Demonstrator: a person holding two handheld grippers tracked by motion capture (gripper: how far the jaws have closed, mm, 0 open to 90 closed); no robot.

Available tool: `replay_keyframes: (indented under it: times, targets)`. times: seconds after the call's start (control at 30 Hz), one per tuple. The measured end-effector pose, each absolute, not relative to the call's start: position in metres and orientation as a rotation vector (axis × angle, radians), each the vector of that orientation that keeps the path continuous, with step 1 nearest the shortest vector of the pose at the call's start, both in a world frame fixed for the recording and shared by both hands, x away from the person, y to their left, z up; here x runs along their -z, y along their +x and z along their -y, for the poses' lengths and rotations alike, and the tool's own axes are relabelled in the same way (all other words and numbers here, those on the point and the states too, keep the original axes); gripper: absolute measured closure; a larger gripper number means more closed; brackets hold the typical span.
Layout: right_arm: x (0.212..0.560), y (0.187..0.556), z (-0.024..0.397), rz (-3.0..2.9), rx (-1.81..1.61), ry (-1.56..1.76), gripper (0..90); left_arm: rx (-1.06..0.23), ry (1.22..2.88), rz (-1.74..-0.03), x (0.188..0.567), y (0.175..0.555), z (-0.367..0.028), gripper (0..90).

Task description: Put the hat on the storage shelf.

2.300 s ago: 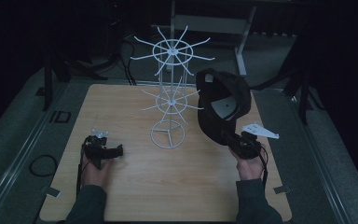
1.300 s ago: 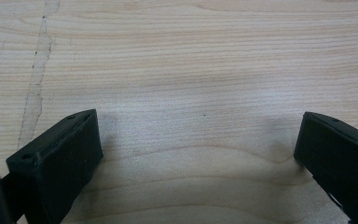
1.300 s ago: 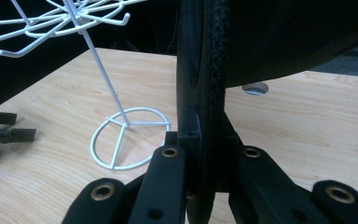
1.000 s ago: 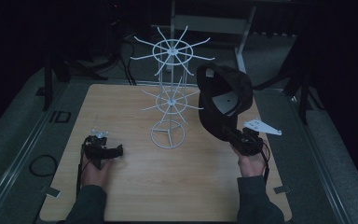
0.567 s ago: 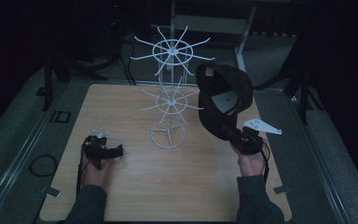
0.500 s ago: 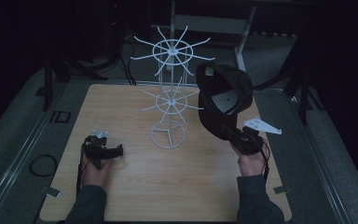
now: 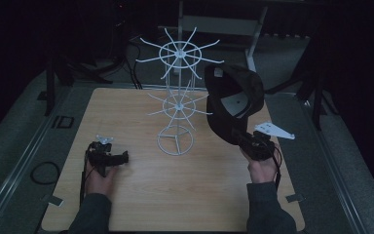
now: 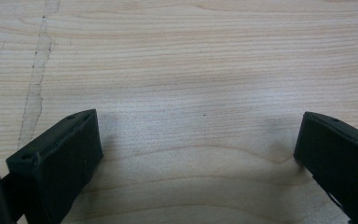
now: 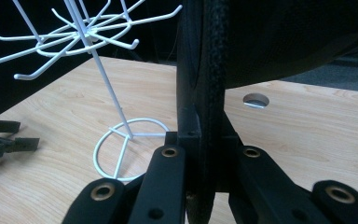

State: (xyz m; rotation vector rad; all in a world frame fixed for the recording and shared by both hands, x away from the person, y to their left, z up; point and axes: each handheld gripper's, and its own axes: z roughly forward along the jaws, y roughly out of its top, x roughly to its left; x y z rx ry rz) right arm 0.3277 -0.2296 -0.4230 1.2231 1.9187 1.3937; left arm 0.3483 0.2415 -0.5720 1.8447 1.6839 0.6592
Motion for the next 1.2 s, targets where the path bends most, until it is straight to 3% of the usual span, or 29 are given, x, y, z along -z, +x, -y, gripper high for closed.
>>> replay_keyframes:
  times: [1.2]
  targets:
    - [0.409, 0.329, 0.231, -1.896, -1.369, 1.188, 86.4, -0.658, 1.844, -1.685, 0.572, 0.348, -0.241, 0.8]
